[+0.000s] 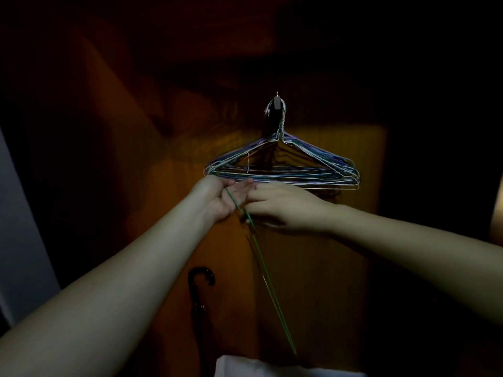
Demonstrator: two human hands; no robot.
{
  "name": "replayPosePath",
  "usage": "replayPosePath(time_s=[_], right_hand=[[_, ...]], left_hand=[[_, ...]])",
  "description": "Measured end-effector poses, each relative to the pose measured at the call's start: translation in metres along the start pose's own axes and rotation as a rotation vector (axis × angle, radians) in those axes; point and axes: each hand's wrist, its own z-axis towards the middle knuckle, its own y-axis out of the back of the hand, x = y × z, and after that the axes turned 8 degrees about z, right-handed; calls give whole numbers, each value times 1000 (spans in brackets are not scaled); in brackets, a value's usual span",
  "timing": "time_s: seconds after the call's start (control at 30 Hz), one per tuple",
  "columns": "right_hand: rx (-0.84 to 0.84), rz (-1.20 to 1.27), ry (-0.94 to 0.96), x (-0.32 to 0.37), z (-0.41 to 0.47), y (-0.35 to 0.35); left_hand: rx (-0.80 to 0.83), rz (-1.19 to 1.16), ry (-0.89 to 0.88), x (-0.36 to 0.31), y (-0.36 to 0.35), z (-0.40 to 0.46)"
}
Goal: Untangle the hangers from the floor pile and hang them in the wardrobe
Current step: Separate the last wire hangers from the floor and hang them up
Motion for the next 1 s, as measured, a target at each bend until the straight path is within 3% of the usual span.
replayPosePath(time_s=[0.33,0.43,0.57,0.7,0.83,1.0], right_hand=[[-110,180,-250,10,0,8],[-141,142,-363,5,2,16],[-210,134,-587,-11,-1,31],[-235,109,-752,-33,-10,43],[-316,115,-846,-53,-16,61],[-371,129,-900,-80,-16,76]], left_hand=[[201,705,159,4,38,-8],[202,776,139,-3,51,-13],[340,874,104,-12,58,-20],[271,1192,-193,-12,56,-23],[47,1416,-560,-13,53,-13],[-190,1405,-806,-17,37,9]])
